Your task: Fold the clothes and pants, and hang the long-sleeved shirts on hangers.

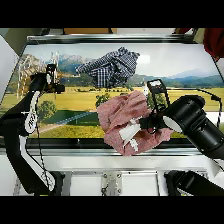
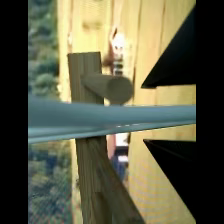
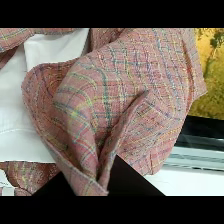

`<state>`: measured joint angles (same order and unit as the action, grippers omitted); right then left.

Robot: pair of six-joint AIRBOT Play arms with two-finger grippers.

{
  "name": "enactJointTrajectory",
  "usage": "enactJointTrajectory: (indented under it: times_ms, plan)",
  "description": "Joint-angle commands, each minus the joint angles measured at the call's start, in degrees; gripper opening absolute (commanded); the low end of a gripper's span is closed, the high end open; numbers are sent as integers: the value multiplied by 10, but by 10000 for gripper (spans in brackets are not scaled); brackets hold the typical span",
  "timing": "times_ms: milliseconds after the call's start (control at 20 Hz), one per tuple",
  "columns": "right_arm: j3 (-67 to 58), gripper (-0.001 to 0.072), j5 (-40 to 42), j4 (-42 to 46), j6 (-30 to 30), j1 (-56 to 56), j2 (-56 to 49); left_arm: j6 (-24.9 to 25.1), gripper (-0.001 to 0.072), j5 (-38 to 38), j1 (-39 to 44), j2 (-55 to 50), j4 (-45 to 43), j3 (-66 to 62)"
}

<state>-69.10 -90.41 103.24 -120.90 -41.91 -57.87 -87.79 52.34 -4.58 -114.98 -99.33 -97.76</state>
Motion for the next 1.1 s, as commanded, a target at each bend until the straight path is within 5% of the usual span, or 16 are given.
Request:
enactJointTrajectory:
  times_ms: [0,800,1050]
  plan:
    - [0,13,0,0,0,0,0,-3,12,7,0,0,-1,0]
    - [0,12,0,0,0,0,0,14,10,38,19,158,-1,0]
    - [0,12,0,0,0,0,0,107,11,124,66,260,6,1]
